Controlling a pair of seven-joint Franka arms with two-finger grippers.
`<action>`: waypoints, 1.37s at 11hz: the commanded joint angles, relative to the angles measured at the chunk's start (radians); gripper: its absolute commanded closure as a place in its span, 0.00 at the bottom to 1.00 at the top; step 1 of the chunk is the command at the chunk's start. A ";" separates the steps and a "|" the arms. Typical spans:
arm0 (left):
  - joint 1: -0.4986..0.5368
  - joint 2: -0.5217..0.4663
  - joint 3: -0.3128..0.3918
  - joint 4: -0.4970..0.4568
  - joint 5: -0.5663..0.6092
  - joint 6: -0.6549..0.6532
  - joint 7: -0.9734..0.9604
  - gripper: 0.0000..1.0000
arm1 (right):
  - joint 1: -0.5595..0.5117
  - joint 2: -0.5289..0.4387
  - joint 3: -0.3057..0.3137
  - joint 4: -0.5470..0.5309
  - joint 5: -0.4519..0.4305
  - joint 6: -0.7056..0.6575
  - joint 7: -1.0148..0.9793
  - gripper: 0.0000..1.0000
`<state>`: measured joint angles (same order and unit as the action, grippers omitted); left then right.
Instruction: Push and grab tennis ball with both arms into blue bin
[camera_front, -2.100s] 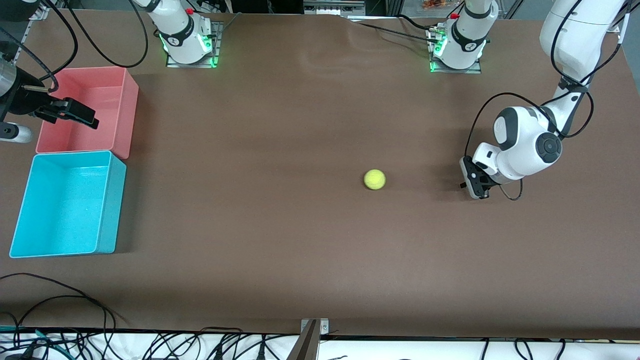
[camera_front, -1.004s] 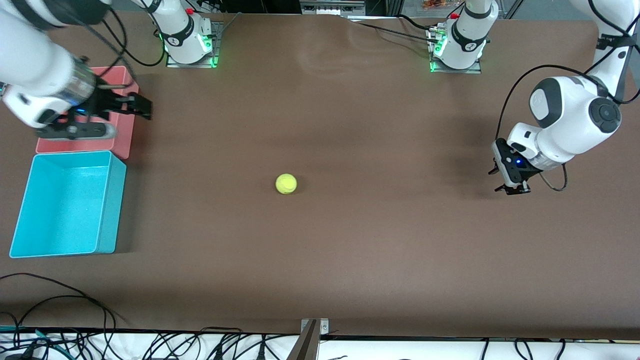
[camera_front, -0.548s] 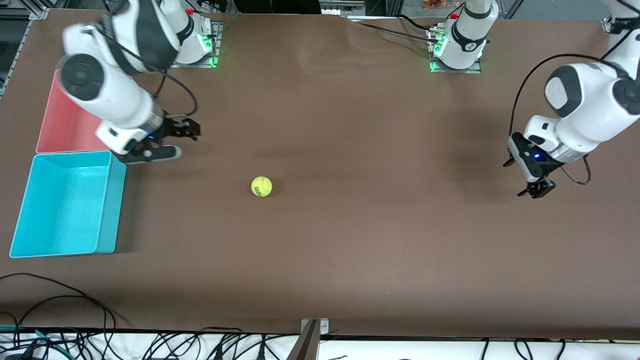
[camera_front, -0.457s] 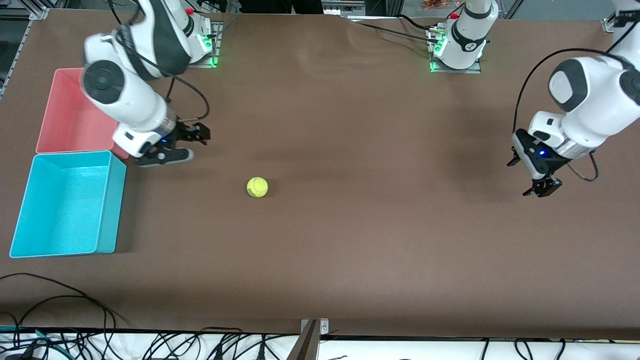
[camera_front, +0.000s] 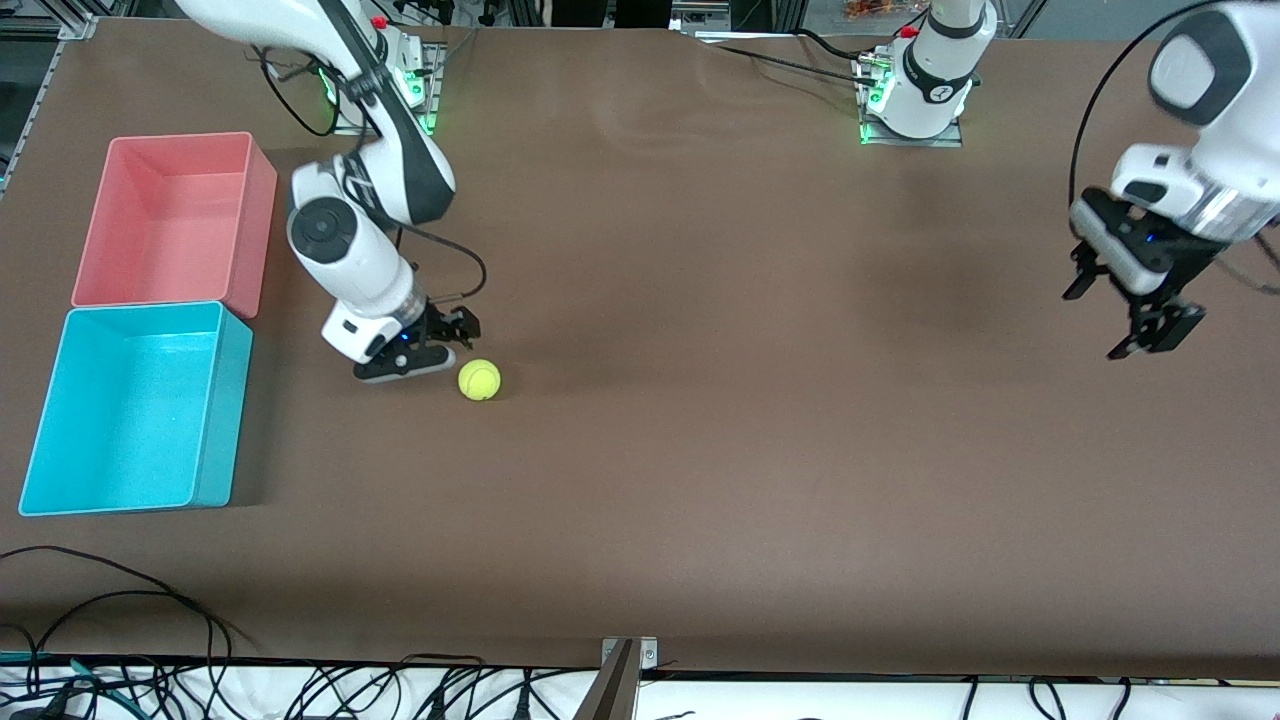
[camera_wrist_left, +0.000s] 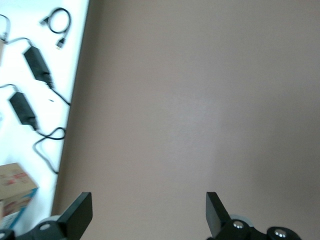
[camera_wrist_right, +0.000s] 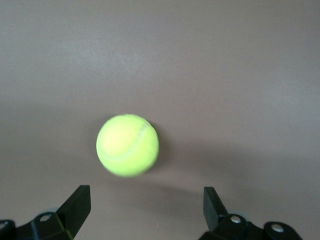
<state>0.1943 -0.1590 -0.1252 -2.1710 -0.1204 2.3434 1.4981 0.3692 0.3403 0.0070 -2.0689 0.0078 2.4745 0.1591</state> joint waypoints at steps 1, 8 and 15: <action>-0.001 -0.115 0.010 -0.015 0.012 -0.109 -0.085 0.00 | 0.016 0.113 -0.005 0.023 0.008 0.171 0.000 0.00; -0.027 -0.113 0.058 0.267 0.015 -0.554 -0.639 0.00 | 0.014 0.223 -0.007 0.044 0.006 0.273 -0.007 0.00; -0.136 -0.065 0.032 0.460 0.054 -0.898 -1.658 0.00 | 0.008 0.194 -0.013 0.091 0.003 0.204 -0.027 0.73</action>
<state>0.1335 -0.2746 -0.0849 -1.7949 -0.1076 1.5261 0.1717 0.3764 0.5521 0.0032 -2.0139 0.0078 2.7393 0.1545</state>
